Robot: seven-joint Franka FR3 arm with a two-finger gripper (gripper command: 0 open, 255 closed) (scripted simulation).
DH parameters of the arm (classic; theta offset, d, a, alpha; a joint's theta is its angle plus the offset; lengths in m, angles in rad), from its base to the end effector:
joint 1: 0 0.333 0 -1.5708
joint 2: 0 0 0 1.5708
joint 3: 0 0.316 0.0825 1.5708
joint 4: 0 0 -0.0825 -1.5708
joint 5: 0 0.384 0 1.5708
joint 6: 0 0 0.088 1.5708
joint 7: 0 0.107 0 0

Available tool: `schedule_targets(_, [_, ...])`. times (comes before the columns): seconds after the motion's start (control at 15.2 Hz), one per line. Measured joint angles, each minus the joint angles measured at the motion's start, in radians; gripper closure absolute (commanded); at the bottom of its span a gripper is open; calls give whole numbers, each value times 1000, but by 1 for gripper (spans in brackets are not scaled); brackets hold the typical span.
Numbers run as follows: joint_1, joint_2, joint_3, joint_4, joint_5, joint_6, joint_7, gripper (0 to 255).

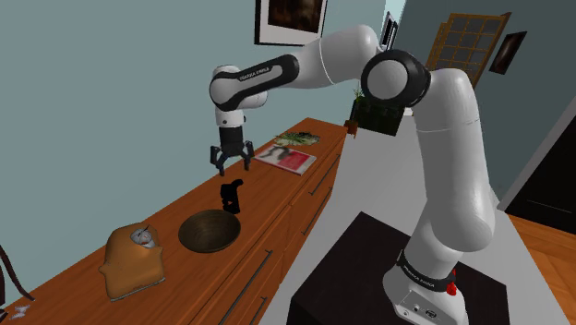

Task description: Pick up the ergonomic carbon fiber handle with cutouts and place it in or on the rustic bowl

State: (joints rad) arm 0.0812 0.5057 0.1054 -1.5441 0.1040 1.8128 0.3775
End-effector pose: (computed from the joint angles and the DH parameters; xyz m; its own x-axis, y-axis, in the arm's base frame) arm 0.6533 0.1227 0.3434 0.9377 -0.2178 -0.2707 -0.2387 -0.9700 -0.0463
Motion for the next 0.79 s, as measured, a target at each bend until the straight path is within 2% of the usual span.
schedule_targets(0.33, [20, 250, -7, 322, -13, -95, 37, 0])
schedule_targets(0.46, [25, 273, -7, 334, -13, -86, 41, 0])
schedule_targets(0.79, [29, 278, -6, 275, -11, -21, 40, 0])
